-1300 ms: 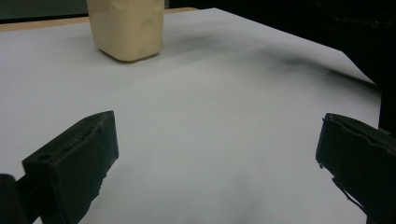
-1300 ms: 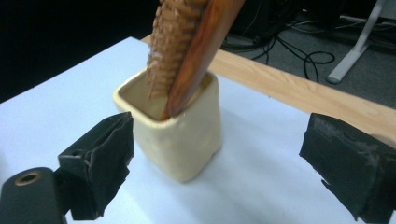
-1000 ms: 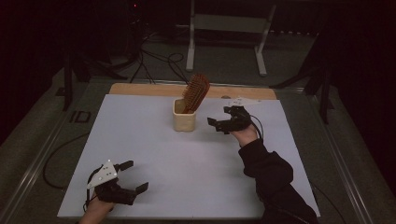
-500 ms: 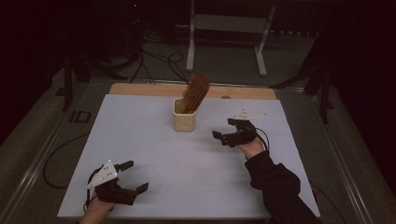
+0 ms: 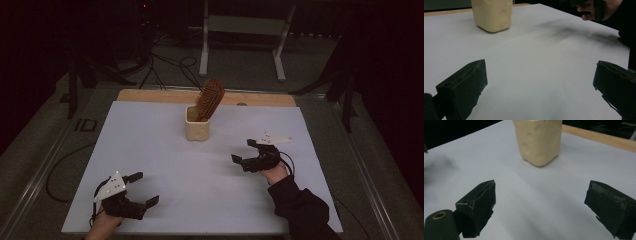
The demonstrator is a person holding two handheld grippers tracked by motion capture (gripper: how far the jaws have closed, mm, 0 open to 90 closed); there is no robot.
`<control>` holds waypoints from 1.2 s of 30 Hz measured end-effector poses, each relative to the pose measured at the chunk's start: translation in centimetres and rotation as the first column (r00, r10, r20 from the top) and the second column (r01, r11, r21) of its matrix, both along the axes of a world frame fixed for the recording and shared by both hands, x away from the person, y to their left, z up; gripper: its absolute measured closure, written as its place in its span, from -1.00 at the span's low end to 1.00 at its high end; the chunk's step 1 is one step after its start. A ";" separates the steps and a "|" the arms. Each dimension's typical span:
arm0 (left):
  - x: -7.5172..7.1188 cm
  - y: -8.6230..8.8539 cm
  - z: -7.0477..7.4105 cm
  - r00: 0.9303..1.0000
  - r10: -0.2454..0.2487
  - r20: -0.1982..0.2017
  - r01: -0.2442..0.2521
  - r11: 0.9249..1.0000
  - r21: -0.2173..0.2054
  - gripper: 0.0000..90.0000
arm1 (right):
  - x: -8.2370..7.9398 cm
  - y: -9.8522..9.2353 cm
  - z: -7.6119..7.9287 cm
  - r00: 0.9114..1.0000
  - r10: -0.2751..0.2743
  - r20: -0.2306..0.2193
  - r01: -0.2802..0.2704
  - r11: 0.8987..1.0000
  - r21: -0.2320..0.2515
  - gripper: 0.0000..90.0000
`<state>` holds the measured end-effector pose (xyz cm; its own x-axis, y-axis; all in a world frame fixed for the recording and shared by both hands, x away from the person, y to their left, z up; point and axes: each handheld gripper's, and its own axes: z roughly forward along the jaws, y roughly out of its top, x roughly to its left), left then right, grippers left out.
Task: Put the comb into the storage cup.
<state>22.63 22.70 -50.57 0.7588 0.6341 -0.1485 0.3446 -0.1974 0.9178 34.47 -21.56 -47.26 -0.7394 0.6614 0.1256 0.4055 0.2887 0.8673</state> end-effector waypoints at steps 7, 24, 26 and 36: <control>0.0 0.0 0.0 1.000 -0.001 0.003 0.001 1.000 -0.003 -1.00 | -1.7 -1.4 -0.8 1.000 0.000 0.010 0.000 1.000 -0.017 -0.80; 0.0 0.2 0.0 1.000 0.004 0.003 -0.004 1.000 -0.011 -1.00 | -5.3 -5.0 -2.3 0.999 -0.024 0.043 0.026 0.999 -0.045 -0.80; 0.0 0.2 0.0 1.000 0.003 0.005 -0.003 1.000 -0.007 -1.00 | -5.7 -5.5 -2.5 0.999 -0.033 0.037 0.035 0.999 -0.039 -0.80; 0.1 0.2 0.0 1.000 0.004 0.001 -0.004 1.000 -0.006 -1.00 | -7.1 -7.6 -3.1 0.996 -0.079 0.046 0.081 0.995 -0.056 -0.80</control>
